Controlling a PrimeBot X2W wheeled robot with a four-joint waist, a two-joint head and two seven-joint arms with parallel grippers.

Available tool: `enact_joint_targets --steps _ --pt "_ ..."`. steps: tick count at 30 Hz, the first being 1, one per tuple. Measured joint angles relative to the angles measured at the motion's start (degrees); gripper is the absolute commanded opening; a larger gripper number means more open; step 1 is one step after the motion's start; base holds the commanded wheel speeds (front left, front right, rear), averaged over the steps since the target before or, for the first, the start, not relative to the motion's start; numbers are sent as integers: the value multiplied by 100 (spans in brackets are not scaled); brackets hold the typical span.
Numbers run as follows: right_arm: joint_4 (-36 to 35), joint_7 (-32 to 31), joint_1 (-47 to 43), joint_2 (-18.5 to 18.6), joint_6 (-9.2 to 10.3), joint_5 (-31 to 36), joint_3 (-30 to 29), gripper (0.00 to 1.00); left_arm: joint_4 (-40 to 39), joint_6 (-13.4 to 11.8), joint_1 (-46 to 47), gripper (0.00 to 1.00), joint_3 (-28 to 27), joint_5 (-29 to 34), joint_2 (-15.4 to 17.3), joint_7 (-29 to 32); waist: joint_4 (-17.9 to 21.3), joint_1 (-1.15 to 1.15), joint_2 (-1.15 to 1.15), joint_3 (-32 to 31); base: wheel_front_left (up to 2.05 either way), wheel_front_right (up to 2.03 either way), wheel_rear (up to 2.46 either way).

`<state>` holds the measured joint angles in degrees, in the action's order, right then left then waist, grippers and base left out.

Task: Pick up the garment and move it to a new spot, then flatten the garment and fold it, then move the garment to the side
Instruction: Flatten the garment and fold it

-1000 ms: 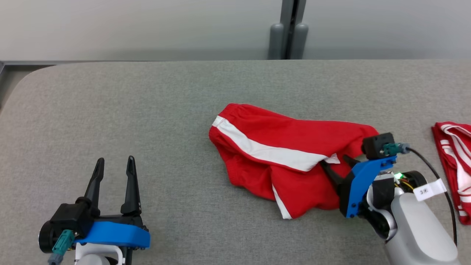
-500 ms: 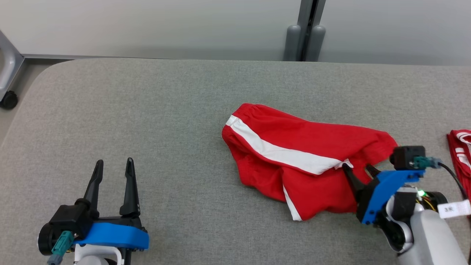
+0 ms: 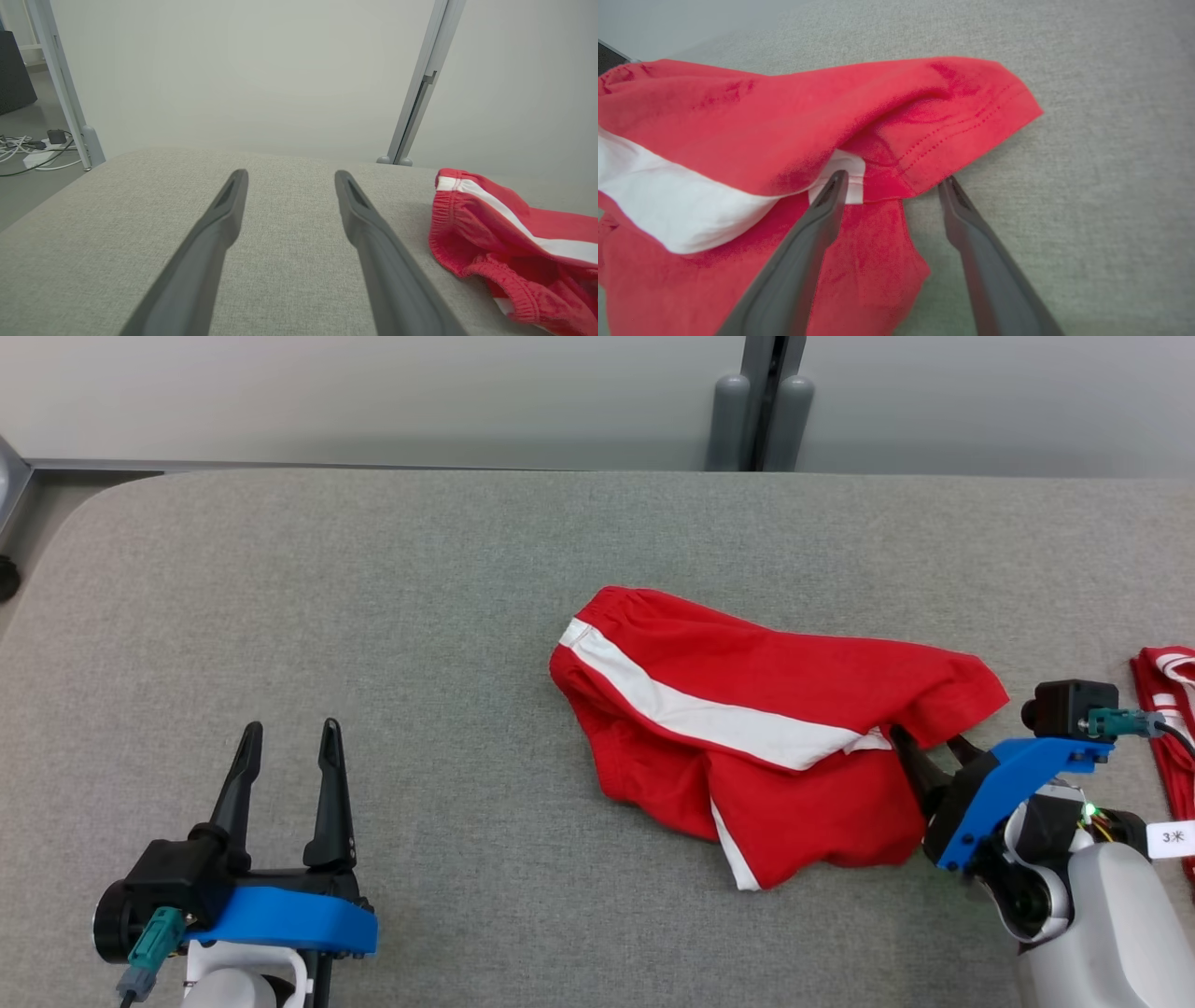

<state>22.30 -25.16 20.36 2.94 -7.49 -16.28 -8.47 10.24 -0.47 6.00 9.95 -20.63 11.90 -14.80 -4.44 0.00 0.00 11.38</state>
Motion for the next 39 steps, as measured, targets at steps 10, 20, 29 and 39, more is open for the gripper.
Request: enact_joint_targets --steps 10,20,29,39 --pt "575 717 466 -8 0 -129 320 0 52 -24 7 100 -7 -24 33 0 61 0 0 0 0 0 0" --pt "-913 163 95 1094 0 264 915 0 71 -43 -110 100 -9 -110 47 1 396 -1 0 -321 0 0 0" --pt "36 794 937 2100 -1 64 1684 0 56 51 136 100 201 -100 -7 27 163 -1 0 -126 0 0 0" --pt "1766 1491 1746 2172 -1 46 2012 100 166 100 354 100 297 -98 -29 32 -380 0 0 224 0 0 0"
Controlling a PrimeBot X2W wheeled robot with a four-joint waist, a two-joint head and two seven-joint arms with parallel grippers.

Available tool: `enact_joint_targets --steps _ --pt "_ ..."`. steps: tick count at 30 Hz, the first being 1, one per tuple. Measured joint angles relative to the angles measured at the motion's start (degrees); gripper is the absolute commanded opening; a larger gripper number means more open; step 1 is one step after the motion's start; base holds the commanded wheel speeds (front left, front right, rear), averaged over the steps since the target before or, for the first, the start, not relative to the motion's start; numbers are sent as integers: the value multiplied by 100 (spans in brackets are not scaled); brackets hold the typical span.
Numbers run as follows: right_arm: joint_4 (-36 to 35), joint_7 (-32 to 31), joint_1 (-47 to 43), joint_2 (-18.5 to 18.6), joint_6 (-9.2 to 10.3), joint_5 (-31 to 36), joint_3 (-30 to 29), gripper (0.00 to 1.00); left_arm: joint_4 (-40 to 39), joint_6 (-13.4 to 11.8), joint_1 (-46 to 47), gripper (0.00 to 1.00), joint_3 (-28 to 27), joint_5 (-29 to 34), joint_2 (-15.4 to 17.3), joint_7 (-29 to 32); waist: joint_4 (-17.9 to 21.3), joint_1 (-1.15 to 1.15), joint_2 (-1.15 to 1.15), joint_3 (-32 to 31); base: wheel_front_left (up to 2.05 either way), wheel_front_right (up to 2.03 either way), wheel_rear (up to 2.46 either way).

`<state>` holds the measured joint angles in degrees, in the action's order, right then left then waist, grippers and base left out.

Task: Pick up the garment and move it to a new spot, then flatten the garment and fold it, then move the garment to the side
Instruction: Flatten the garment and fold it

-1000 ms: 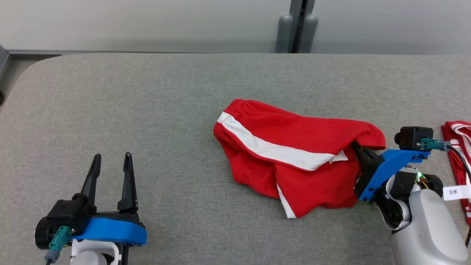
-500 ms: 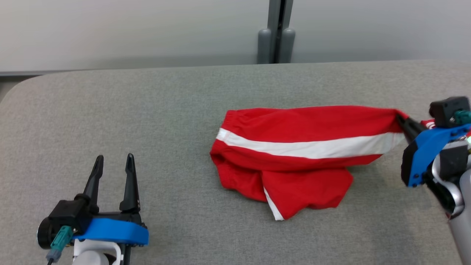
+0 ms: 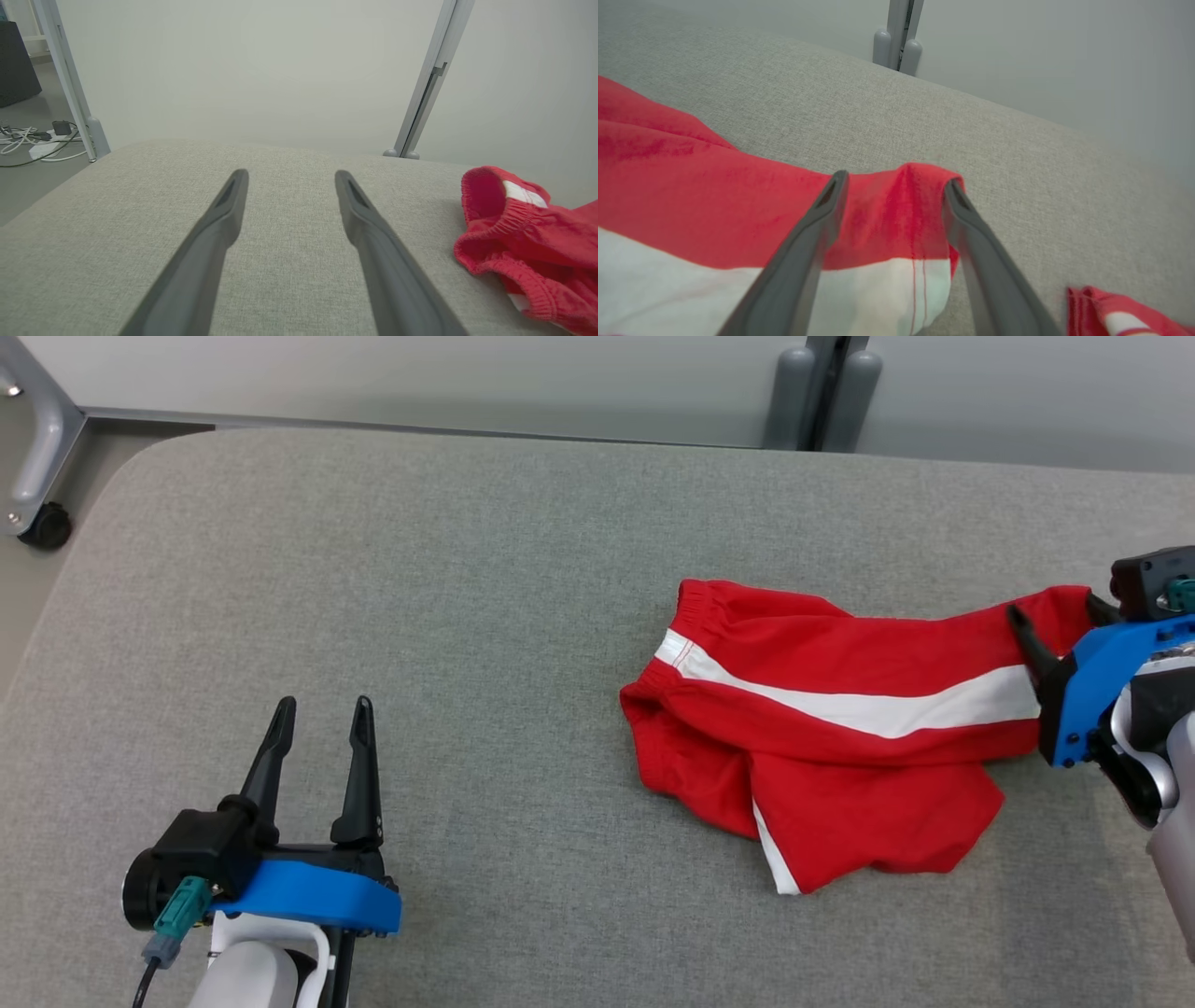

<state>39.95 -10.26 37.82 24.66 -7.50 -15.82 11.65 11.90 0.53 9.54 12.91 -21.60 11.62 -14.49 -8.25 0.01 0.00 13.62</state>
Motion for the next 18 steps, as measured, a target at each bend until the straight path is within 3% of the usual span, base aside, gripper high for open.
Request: enact_joint_targets --steps 5,10,15,16,18 --pt "269 87 -13 -66 0 -282 -127 100 73 -31 -31 100 -73 -16 -21 -21 58 0 0 -133 0 0 0" --pt "-68 176 -738 -292 0 -537 -287 100 116 -57 -230 100 -143 -62 -10 -27 284 0 0 -403 0 0 0" --pt "-1161 754 -1612 -525 1 -343 -610 100 113 -103 -428 100 -249 -108 41 -33 602 -1 0 -668 0 0 0" --pt "-2064 1051 -2374 -988 1 20 -1054 100 122 -109 -517 100 -283 -109 82 -34 841 -1 0 -874 0 0 0" --pt "-2665 1188 -2867 -1371 1 331 -1344 100 135 -112 -622 100 -283 -100 90 -43 944 -2 0 -1049 0 0 0"
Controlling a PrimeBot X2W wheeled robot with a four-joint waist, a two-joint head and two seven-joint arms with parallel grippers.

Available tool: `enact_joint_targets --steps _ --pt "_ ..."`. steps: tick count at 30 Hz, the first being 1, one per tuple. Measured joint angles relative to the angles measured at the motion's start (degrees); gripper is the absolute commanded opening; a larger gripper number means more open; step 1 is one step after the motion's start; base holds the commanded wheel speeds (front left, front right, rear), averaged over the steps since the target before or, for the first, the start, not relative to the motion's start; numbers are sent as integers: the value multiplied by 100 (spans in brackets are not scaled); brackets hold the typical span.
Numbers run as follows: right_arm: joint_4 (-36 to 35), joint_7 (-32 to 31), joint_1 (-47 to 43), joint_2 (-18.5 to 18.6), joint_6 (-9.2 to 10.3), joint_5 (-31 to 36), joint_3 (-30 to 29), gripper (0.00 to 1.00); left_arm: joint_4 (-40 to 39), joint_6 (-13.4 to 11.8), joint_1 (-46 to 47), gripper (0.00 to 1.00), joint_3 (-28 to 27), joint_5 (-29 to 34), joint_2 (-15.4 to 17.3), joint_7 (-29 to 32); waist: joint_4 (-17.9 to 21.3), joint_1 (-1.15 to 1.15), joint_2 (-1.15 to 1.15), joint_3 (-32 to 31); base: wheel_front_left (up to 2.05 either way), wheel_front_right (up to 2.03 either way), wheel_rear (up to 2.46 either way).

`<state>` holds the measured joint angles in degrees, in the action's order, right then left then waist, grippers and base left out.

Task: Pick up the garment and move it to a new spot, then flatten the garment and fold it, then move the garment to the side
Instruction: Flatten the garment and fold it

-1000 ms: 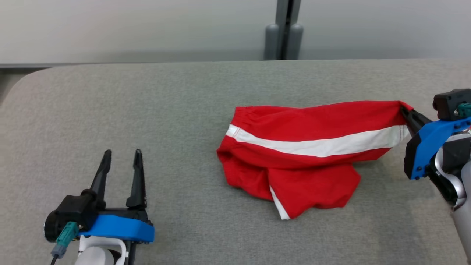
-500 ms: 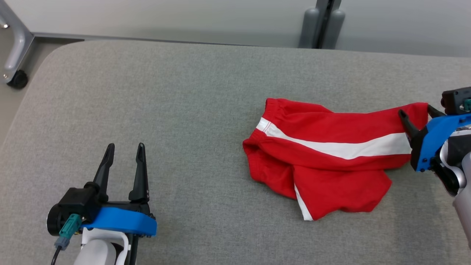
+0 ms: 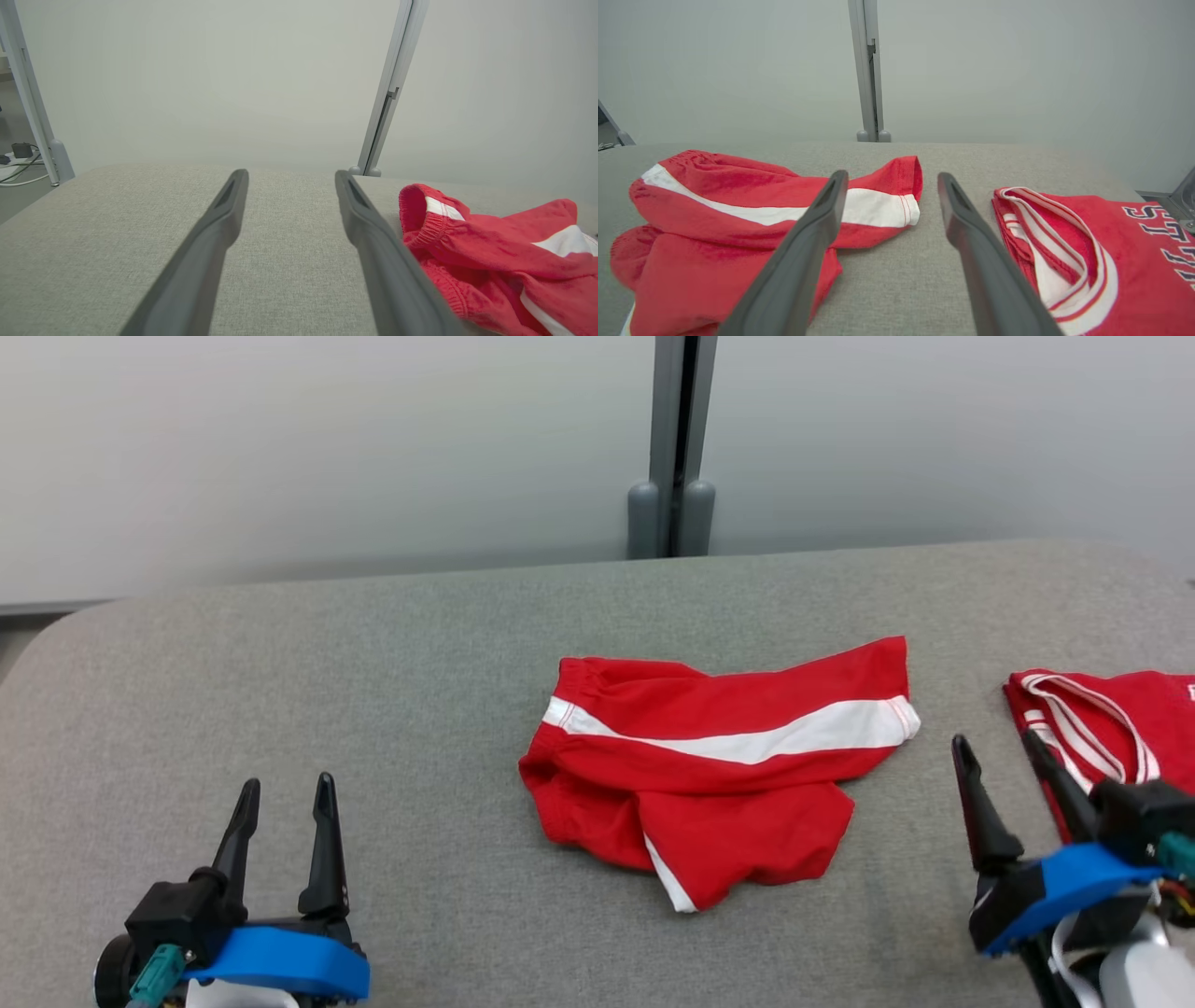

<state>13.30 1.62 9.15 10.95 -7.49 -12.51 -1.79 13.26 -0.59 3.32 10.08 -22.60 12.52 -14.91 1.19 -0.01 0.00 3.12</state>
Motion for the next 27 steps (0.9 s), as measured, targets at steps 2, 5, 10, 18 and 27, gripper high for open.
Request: enact_joint_targets --steps 2,5,10,18,27 --pt "-333 19 -298 -219 0 179 -99 100 7 -13 -74 100 -4 8 0 -2 50 0 0 -100 0 0 0" --pt "-730 -9 -676 -447 0 424 -182 100 7 -38 -216 100 -15 47 0 -7 119 0 0 -208 0 0 0" --pt "-910 -70 -828 -535 0 485 -215 100 -2 -38 -236 100 -22 66 1 -8 93 0 0 -184 0 0 0" --pt "-996 -212 -827 -544 0 486 -193 100 -33 -32 -230 100 -1 98 -5 -8 88 0 0 -91 0 0 0" --pt "-1111 -940 -122 -203 0 475 46 100 170 372 867 100 660 -160 -279 1570 164 1 0 285 0 0 0"
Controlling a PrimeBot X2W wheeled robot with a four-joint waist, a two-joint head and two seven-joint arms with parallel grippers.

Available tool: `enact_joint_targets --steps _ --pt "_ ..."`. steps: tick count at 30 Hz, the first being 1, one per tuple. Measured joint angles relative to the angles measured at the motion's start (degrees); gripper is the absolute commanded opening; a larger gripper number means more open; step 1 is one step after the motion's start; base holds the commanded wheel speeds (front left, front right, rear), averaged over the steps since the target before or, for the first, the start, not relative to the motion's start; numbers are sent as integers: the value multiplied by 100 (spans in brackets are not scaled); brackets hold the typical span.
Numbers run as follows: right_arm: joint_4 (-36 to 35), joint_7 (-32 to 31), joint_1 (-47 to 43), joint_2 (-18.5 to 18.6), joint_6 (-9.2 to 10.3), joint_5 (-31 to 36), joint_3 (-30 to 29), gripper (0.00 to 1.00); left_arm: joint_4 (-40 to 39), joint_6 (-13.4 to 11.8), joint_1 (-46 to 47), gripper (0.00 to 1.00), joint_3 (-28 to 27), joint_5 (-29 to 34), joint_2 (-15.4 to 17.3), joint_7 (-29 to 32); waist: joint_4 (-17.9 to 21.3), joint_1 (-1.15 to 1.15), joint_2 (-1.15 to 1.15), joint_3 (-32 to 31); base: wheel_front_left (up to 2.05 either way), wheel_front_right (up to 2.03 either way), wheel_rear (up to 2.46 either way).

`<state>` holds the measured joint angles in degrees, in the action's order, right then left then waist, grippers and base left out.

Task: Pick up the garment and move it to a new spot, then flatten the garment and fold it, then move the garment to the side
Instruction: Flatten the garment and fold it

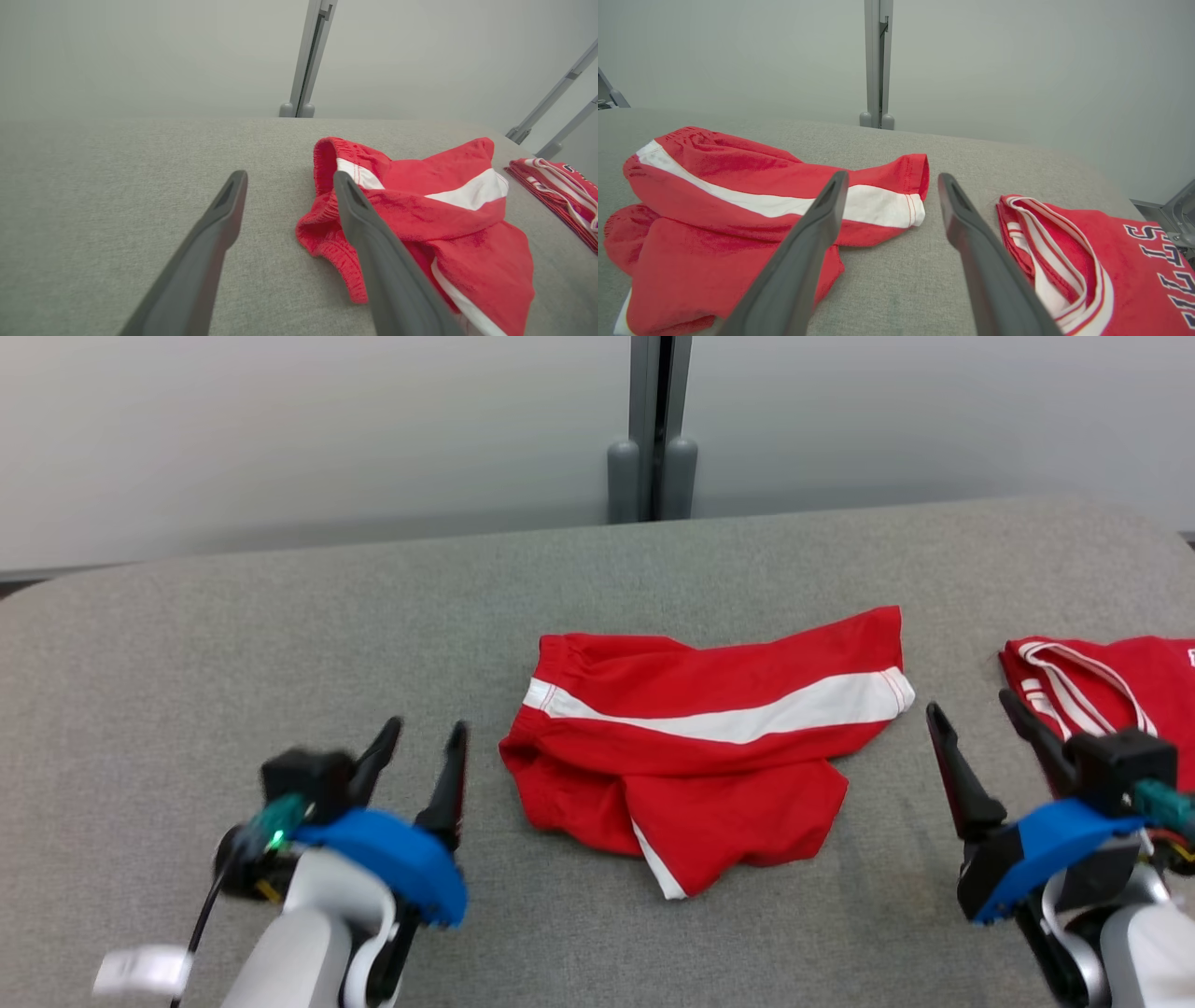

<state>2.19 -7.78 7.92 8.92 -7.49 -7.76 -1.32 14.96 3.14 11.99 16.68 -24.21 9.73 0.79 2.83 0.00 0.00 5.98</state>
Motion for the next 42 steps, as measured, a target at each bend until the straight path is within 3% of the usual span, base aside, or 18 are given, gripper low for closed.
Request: enact_joint_targets --steps 6,15,16,17,26,34,35,36,42 --pt "74 -297 630 185 0 -7 201 100 299 43 1045 100 296 -229 -286 1336 58 0 0 416 0 0 0" --pt "588 -224 1195 179 0 -154 450 100 720 -14 1639 100 402 -439 -401 2100 238 1 0 963 0 0 0" --pt "703 -269 1258 178 0 -177 441 100 703 -8 1675 69 405 -446 -396 2106 249 1 0 1006 0 0 0" --pt "847 -356 1331 178 0 -201 419 100 676 3 1700 0 422 -446 -381 2121 260 1 0 1054 0 0 0" --pt "2106 -1131 2100 -43 0 -452 -220 100 193 73 1489 0 563 -446 -274 2084 174 1 0 1372 0 0 0" --pt "2921 -1227 2594 -100 0 -521 -126 100 -63 77 1378 0 635 -438 -266 1974 60 0 0 1514 0 0 0" --pt "2987 -1202 2627 -100 0 -576 -71 55 -68 77 1377 0 634 -438 -265 1957 60 0 0 1513 0 0 0" --pt "3026 -1113 2653 -97 0 -601 -7 0 -81 77 1374 0 635 -438 -265 1920 61 0 0 1508 0 0 0" --pt "2973 -871 2677 12 0 -882 286 0 -133 77 1308 0 545 -514 -275 1611 96 0 0 1346 0 0 0"
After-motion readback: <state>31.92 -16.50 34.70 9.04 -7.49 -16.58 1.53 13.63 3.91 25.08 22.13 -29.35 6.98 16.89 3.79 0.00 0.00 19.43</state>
